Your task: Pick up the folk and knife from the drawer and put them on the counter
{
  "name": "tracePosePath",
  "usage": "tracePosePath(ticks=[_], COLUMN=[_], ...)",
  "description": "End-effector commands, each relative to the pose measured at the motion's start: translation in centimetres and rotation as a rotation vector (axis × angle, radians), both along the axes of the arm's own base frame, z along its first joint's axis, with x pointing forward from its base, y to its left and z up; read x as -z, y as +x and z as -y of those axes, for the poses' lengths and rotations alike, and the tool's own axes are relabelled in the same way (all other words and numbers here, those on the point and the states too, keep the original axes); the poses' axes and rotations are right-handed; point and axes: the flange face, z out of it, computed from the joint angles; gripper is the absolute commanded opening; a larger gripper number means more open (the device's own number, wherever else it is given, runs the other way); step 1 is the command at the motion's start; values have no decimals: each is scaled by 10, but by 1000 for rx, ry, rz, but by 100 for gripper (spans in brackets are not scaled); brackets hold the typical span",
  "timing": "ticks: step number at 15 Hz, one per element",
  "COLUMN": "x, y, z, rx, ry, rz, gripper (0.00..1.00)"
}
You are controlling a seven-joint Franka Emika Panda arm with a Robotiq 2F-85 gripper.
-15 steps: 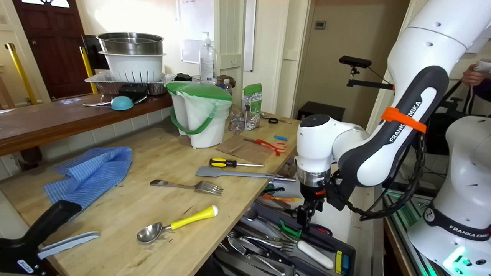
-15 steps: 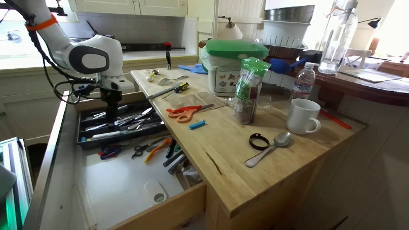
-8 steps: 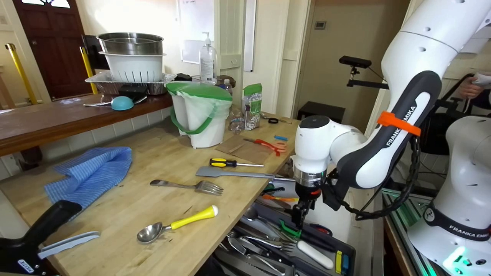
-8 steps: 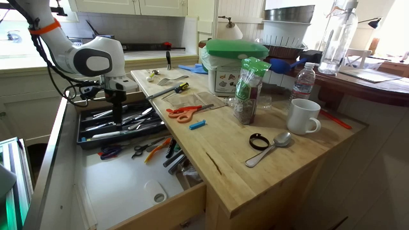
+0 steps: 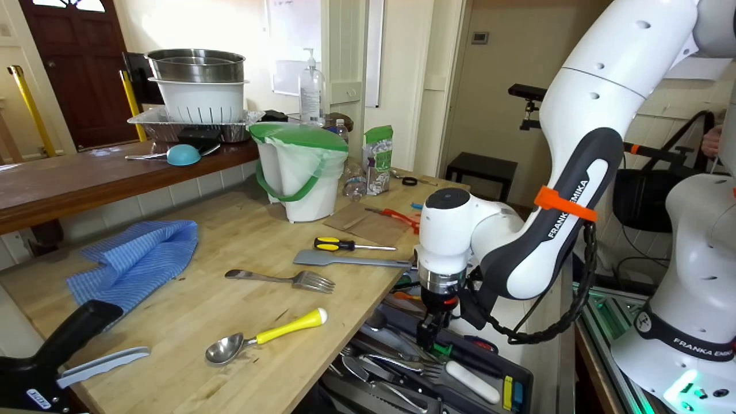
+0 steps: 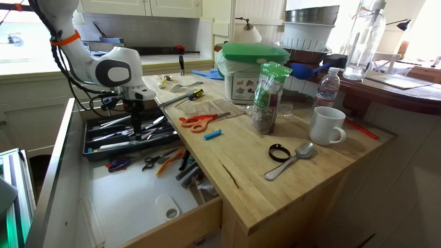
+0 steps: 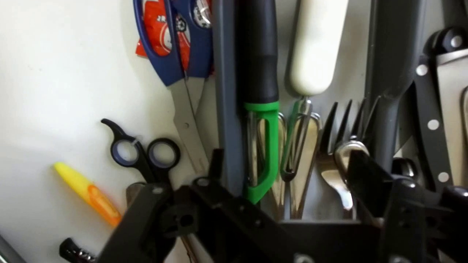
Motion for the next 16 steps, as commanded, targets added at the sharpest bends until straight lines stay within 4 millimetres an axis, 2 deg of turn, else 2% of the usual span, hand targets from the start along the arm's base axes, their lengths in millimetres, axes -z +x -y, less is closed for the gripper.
tracePosePath(ticks=[1, 4, 12, 13, 14, 15, 16], x=[15, 25, 47, 51, 54, 55, 57], y=[16, 17, 4, 5, 4, 5, 5], z=[-13, -19, -21, -22, -22, -22, -20], rx=[-38, -46, -34, -36, -33, -26, -17], ry=[-13, -9, -7, -1, 3, 10, 17], rz=[-1, -15, -65, -73, -78, -78, -81], gripper=[86, 89, 88, 81, 80, 57, 56])
